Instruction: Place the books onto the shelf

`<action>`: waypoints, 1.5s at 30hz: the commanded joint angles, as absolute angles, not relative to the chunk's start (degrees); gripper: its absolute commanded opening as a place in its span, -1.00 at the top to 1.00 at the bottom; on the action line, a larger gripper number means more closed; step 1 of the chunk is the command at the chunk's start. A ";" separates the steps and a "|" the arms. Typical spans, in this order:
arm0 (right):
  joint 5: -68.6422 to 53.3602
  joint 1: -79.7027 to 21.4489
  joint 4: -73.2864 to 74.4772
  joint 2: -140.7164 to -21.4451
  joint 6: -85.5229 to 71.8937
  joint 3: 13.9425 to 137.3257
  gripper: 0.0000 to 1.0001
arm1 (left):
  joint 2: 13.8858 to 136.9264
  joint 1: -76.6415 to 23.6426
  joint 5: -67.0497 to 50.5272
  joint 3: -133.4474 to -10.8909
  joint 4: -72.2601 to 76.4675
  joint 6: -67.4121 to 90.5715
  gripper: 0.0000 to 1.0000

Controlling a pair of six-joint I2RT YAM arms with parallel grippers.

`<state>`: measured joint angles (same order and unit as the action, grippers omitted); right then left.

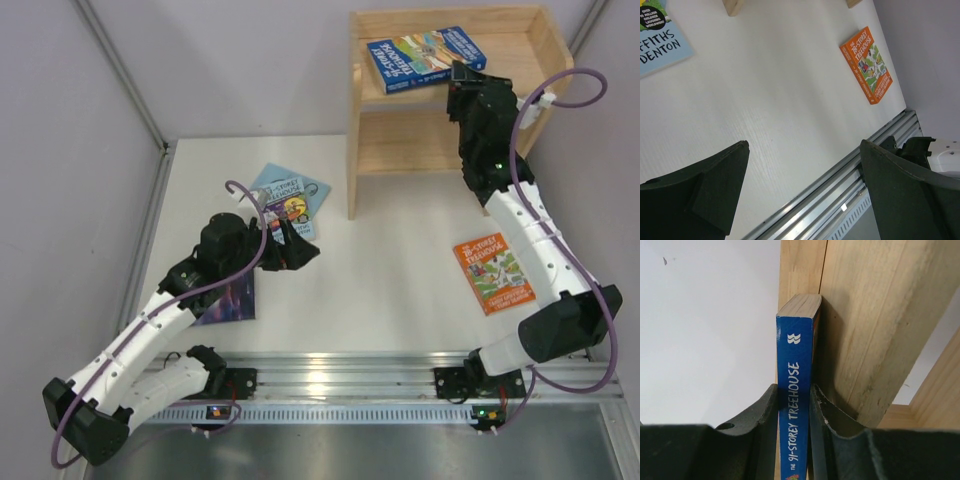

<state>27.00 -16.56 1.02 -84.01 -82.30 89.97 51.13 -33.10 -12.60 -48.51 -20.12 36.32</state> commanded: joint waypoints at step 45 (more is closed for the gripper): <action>10.64 -17.05 16.44 -87.19 -68.55 101.69 0.44 | 45.35 -33.22 -11.07 -44.38 -18.99 36.56 -0.93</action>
<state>14.09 -17.41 19.84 -86.63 -69.21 102.37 46.37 -33.10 -11.88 -44.36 -20.29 36.49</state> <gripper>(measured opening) 0.311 0.970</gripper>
